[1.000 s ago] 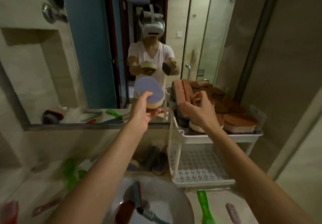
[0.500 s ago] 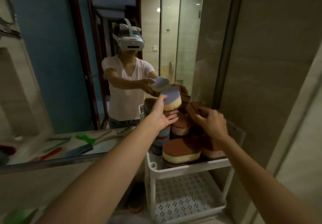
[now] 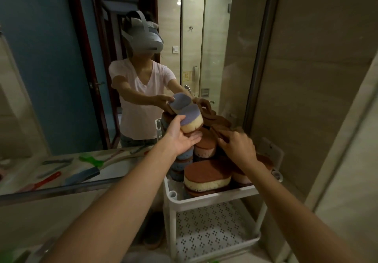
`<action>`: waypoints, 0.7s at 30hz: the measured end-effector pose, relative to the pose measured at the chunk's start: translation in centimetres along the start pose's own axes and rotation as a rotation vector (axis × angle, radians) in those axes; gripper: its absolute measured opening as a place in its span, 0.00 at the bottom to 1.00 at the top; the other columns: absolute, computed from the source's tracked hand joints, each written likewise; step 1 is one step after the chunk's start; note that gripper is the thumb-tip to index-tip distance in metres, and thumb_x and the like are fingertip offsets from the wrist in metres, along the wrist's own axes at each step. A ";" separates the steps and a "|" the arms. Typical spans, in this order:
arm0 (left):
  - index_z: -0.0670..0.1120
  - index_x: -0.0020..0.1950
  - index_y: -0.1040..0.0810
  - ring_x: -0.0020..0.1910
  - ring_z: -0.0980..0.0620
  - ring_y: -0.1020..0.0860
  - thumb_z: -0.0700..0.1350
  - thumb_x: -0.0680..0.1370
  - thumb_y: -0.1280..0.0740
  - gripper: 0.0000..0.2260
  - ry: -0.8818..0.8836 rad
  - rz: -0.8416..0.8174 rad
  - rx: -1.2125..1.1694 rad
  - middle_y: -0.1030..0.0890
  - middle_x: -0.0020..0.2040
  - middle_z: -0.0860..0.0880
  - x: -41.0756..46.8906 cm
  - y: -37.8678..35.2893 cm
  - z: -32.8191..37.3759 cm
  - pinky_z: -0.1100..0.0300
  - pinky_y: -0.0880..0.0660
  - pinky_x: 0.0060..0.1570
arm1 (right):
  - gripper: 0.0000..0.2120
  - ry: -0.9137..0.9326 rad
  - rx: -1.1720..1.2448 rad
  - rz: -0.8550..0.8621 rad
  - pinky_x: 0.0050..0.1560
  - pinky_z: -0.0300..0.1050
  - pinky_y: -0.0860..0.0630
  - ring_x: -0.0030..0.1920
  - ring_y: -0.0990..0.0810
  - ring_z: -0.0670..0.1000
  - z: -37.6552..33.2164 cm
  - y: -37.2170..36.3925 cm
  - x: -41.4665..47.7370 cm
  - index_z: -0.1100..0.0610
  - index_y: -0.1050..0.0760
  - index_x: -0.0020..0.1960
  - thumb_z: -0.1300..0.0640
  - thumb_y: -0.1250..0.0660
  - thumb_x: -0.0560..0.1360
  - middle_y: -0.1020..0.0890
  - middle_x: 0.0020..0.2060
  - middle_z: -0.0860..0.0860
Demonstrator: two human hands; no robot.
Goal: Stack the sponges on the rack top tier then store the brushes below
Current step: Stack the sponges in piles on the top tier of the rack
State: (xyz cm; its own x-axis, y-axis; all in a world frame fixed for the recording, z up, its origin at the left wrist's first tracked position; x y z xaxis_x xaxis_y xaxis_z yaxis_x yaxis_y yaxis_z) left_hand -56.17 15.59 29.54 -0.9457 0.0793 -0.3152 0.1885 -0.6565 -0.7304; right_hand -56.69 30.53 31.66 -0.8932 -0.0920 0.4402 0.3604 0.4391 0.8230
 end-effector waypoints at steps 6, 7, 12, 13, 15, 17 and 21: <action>0.39 0.74 0.44 0.71 0.39 0.36 0.48 0.78 0.40 0.28 -0.021 0.008 0.029 0.38 0.71 0.33 -0.2 0.0 0.1 0.48 0.40 0.71 | 0.20 0.061 -0.195 -0.141 0.55 0.53 0.27 0.62 0.29 0.64 -0.6 -1.5 -0.4 0.47 0.32 0.68 0.50 0.41 0.77 0.33 0.66 0.58; 0.41 0.74 0.43 0.70 0.38 0.36 0.48 0.78 0.40 0.26 -0.036 0.010 0.049 0.37 0.71 0.34 -0.4 -0.1 0.2 0.48 0.39 0.70 | 0.22 0.052 -0.210 -0.182 0.57 0.54 0.27 0.63 0.31 0.64 -0.6 -1.7 -0.4 0.47 0.34 0.69 0.48 0.41 0.76 0.34 0.67 0.58; 0.46 0.70 0.35 0.67 0.42 0.31 0.44 0.79 0.41 0.19 -0.109 -0.010 0.135 0.32 0.70 0.42 -1.2 -0.8 0.4 0.48 0.33 0.64 | 0.22 0.031 -0.115 -0.270 0.66 0.59 0.36 0.67 0.36 0.64 -0.3 -0.9 -0.3 0.48 0.32 0.68 0.47 0.44 0.75 0.34 0.68 0.57; 0.45 0.69 0.34 0.66 0.42 0.30 0.43 0.79 0.41 0.18 -0.099 -0.029 0.155 0.30 0.68 0.42 -1.4 -1.0 0.4 0.48 0.31 0.61 | 0.18 0.036 0.056 -0.162 0.64 0.58 0.33 0.65 0.32 0.63 -0.6 0.2 -0.3 0.51 0.27 0.62 0.51 0.43 0.74 0.28 0.63 0.57; 0.44 0.67 0.31 0.60 0.44 0.26 0.44 0.78 0.39 0.17 -0.057 -0.085 0.209 0.26 0.62 0.42 -1.9 -1.7 0.1 0.52 0.27 0.54 | 0.11 -0.102 0.587 0.041 0.54 0.51 0.25 0.58 0.24 0.57 0.0 2.2 -0.8 0.54 0.23 0.54 0.54 0.41 0.76 0.22 0.51 0.53; 0.44 0.66 0.30 0.52 0.46 0.25 0.45 0.78 0.39 0.17 -0.005 -0.146 0.242 0.23 0.55 0.43 -2.6 -2.7 -0.7 0.54 0.26 0.48 | 0.13 -0.311 1.081 -0.048 0.54 0.51 0.24 0.56 0.22 0.56 0.2 1.3 -1.3 0.55 0.26 0.57 0.50 0.41 0.77 0.20 0.51 0.52; 0.44 0.61 0.28 0.47 0.47 0.25 0.47 0.78 0.40 0.13 0.109 -0.225 0.362 0.22 0.50 0.43 -3.9 -4.6 -2.9 0.57 0.27 0.43 | 0.22 -0.414 1.509 -0.401 0.47 0.50 0.26 0.46 0.22 0.54 -1.6 -0.1 -2.5 0.55 0.28 0.61 0.42 0.43 0.76 0.20 0.47 0.53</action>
State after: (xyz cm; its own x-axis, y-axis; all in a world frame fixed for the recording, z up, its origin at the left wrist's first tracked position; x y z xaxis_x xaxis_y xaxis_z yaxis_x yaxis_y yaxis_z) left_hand -52.59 20.49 32.31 -0.9155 0.3160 -0.2490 -0.1422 -0.8332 -0.5344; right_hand -54.02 29.29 31.07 -0.9577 -0.2860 -0.0328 -0.2584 0.9042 -0.3401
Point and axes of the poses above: each hand's wrist, its own x-axis towards the middle knuckle, its own y-axis out of the back of the hand, z = x × y, the point moved 8 cm from there along x, towards the middle knuckle
